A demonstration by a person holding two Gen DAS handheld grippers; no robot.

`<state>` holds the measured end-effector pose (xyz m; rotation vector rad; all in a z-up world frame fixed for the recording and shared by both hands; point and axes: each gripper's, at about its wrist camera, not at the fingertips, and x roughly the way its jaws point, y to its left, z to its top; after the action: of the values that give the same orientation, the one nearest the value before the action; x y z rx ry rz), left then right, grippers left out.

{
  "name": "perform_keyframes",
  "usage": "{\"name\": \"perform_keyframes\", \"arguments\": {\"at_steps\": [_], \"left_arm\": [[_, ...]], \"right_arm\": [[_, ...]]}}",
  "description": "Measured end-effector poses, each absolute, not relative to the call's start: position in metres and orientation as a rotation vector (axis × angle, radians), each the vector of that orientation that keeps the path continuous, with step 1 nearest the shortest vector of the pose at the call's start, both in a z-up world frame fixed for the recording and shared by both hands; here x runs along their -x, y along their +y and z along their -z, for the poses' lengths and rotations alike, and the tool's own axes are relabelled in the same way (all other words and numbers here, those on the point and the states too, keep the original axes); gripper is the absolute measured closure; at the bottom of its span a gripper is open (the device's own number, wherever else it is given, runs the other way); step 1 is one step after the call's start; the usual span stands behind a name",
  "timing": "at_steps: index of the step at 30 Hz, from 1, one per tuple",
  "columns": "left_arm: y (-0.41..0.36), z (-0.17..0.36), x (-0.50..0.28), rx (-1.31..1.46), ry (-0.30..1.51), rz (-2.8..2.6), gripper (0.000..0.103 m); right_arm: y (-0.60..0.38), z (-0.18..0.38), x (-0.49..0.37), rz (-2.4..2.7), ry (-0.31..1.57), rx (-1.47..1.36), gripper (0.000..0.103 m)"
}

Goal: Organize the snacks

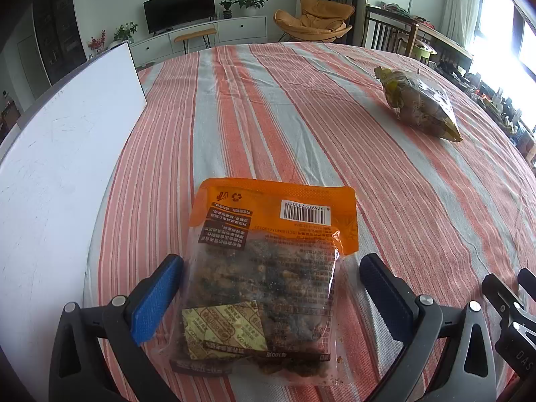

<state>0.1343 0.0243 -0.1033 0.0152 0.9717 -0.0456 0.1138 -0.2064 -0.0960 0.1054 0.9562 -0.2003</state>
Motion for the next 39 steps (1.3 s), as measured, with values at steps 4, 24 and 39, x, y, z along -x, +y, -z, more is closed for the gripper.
{"name": "perform_keyframes", "arguments": {"at_steps": [4,24,39], "left_arm": [[0.024,0.103,-0.134,-0.015,0.972,0.046,0.000],[0.024,0.103,-0.134,-0.015,0.972,0.046,0.000],[0.023,0.103,-0.134,-0.016,0.972,0.046,0.000]], "right_arm": [[-0.206,0.096,-0.113,0.201,0.956,-0.105,0.012],[-0.206,0.096,-0.114,0.201,0.956,-0.105,0.012],[-0.253,0.079,-0.094,0.068,0.793,-0.447,0.014]]}}
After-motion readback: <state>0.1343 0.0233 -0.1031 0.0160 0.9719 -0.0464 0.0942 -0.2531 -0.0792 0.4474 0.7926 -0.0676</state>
